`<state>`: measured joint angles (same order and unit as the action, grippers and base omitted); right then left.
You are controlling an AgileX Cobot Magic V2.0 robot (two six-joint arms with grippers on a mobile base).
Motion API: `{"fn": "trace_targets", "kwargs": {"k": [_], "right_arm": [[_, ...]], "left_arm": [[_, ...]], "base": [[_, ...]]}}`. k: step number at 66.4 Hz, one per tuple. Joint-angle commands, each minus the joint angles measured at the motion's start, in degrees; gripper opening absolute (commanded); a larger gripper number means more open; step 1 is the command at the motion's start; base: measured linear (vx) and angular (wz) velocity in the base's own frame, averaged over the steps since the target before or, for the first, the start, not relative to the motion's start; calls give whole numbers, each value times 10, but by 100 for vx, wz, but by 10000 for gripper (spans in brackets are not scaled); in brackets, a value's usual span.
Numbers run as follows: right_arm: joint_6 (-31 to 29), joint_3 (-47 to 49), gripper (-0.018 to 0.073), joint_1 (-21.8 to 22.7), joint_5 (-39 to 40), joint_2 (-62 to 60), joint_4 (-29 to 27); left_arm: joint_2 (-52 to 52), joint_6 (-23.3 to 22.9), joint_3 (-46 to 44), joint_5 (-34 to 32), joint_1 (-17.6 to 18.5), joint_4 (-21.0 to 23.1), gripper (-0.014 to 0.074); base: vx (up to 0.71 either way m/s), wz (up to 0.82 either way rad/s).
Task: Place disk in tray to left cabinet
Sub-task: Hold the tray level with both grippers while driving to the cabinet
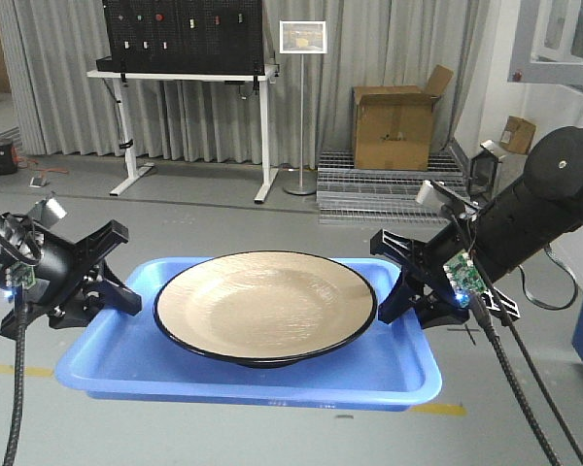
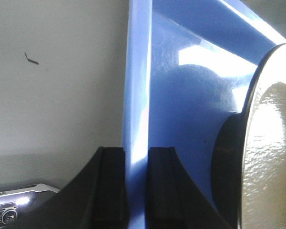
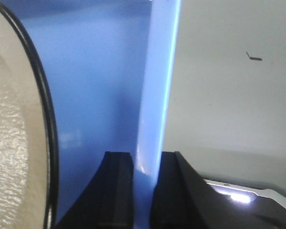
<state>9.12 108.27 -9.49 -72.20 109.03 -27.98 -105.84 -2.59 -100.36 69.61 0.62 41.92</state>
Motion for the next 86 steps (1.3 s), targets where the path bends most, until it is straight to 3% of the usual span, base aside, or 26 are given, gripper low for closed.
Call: {"fn": "trace_targets", "kwargs": {"k": [1, 86], "right_arm": [[-4, 21, -6, -13, 21, -34, -99], [-4, 21, -6, -13, 22, -34, -100]], "left_arm": [[35, -11, -22, 22, 16, 112, 0], [35, -11, -22, 22, 16, 112, 0]], "base": [[69, 1], [68, -3]]}}
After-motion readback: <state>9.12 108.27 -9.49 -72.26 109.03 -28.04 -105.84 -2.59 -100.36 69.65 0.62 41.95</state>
